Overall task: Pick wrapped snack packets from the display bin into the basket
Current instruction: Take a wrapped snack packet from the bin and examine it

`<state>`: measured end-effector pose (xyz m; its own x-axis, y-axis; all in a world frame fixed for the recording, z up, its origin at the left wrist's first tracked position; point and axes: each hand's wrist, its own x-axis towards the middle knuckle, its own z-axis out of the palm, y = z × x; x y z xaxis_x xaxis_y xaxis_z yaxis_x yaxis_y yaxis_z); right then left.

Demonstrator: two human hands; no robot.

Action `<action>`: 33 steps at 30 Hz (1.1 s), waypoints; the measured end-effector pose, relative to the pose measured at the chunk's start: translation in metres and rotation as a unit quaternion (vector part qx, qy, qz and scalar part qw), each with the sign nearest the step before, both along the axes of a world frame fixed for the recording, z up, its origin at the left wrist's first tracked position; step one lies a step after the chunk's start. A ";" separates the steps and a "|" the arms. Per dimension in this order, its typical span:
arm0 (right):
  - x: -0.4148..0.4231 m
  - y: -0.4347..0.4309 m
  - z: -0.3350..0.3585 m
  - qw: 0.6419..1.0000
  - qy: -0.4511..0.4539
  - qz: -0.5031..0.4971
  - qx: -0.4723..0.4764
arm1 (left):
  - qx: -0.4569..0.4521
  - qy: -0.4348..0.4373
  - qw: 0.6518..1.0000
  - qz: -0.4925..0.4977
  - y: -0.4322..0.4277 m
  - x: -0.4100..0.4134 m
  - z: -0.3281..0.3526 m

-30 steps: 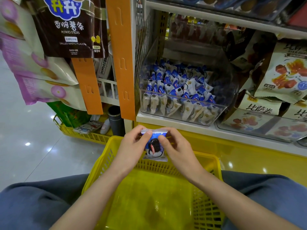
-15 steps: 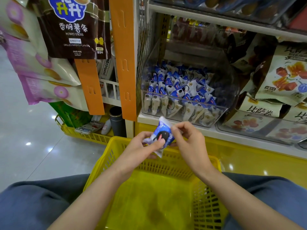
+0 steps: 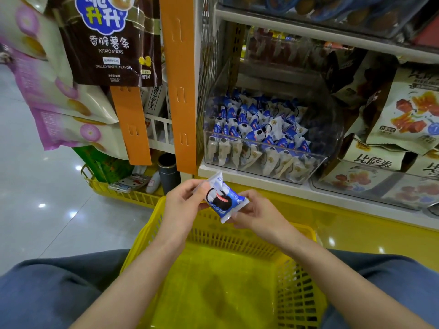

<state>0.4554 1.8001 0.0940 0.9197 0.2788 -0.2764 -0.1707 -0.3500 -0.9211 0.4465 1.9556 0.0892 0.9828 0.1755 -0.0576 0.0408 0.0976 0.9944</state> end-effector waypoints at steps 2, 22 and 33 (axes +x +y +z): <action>-0.002 0.001 -0.004 0.994 -0.077 0.035 -0.067 | 0.078 -0.029 0.997 0.001 0.002 0.001 0.000; -0.011 -0.008 0.011 0.852 -0.459 0.051 -0.247 | 0.110 -0.024 0.984 -0.140 -0.005 -0.005 0.001; 0.003 -0.010 0.023 0.977 -0.181 -0.102 0.047 | 0.064 0.030 0.978 -0.194 -0.004 -0.003 0.004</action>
